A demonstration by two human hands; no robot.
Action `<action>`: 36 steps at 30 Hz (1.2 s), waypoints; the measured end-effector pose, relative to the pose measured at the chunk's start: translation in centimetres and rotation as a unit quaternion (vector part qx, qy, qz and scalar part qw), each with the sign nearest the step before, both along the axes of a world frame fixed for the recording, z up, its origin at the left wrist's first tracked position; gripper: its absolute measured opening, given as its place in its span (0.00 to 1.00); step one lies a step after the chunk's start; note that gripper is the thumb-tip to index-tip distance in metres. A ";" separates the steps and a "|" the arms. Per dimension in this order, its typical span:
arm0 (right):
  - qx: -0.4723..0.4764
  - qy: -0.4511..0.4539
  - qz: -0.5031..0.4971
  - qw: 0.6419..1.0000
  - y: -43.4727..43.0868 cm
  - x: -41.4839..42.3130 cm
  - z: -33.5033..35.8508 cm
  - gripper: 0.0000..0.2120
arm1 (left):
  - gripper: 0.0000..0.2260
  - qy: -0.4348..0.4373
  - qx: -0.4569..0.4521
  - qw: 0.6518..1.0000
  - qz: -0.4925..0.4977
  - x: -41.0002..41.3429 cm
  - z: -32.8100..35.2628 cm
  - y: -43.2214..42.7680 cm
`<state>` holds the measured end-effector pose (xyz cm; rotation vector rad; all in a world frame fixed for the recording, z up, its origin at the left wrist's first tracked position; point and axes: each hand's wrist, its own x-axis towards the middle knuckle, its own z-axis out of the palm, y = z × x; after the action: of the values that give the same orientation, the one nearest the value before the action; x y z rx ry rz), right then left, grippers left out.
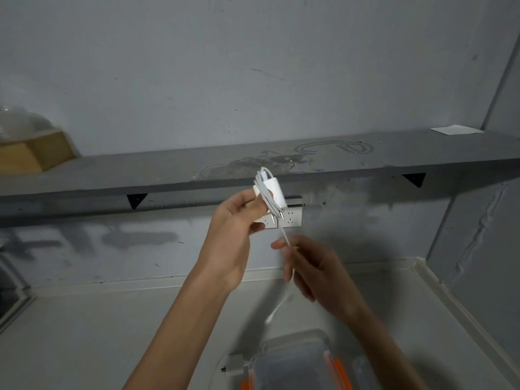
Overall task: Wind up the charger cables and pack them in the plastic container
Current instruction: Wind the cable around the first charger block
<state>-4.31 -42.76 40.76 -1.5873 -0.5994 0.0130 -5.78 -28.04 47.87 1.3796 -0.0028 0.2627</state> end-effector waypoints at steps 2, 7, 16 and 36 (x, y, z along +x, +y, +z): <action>-0.047 0.001 0.013 0.999 0.5 -1.4 -0.5 0.07 | 0.10 0.009 0.002 0.999 0.044 1.0 -0.3 0.3; -0.143 -0.074 -0.001 0.987 0.5 -4.7 0.1 0.13 | 0.10 0.035 0.039 0.995 0.088 2.9 -1.5 1.5; -0.264 -0.162 -0.027 0.950 -1.9 -6.1 0.8 0.14 | 0.09 0.071 0.066 0.993 0.070 3.4 -2.6 2.2; -0.136 -0.372 -0.219 0.892 -3.7 2.7 7.8 0.02 | 0.11 -0.136 0.458 0.878 -0.044 -4.1 -2.7 -0.6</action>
<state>-1.58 -46.46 48.51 -1.9657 -0.8296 -0.9233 -9.90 -28.60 45.21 2.2665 -0.4804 0.4024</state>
